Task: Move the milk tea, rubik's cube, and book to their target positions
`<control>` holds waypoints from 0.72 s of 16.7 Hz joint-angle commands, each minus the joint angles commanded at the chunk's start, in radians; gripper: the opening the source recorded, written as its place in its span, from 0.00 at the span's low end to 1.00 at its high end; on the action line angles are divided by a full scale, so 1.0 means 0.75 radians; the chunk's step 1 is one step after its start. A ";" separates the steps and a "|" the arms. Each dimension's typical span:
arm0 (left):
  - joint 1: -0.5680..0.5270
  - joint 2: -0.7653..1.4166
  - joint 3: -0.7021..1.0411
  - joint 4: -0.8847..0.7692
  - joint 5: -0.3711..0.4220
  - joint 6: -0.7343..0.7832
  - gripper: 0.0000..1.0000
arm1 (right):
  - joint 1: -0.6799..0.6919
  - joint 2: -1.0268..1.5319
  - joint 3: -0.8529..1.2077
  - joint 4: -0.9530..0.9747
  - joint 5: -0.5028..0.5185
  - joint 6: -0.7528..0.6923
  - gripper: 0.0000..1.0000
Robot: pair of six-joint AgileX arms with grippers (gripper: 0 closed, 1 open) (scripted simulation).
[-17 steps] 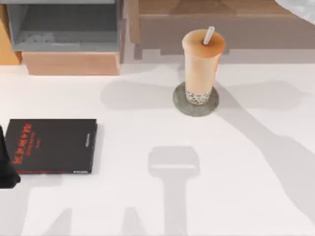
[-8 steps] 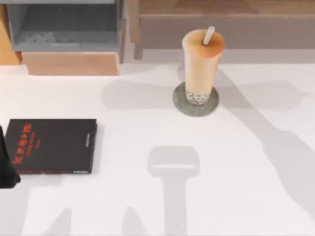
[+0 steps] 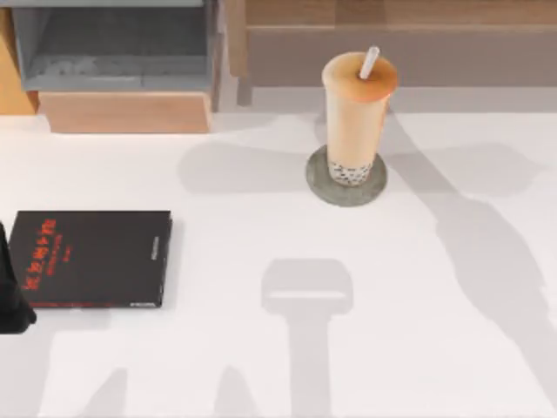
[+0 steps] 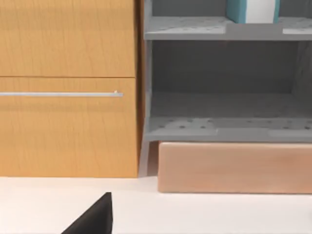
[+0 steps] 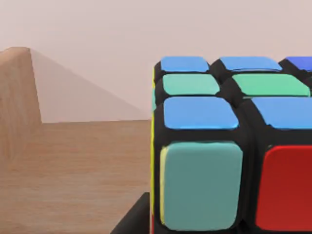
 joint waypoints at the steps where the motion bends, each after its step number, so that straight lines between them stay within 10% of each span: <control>1: 0.000 0.000 0.000 0.000 0.000 0.000 1.00 | -0.001 0.022 0.021 -0.022 -0.014 -0.013 0.00; 5: 0.000 0.000 0.000 0.000 0.000 0.000 1.00 | -0.002 0.030 0.028 -0.031 -0.018 -0.018 0.00; 12: 0.000 0.000 0.000 0.000 0.000 0.000 1.00 | -0.002 0.030 0.028 -0.031 -0.018 -0.018 0.53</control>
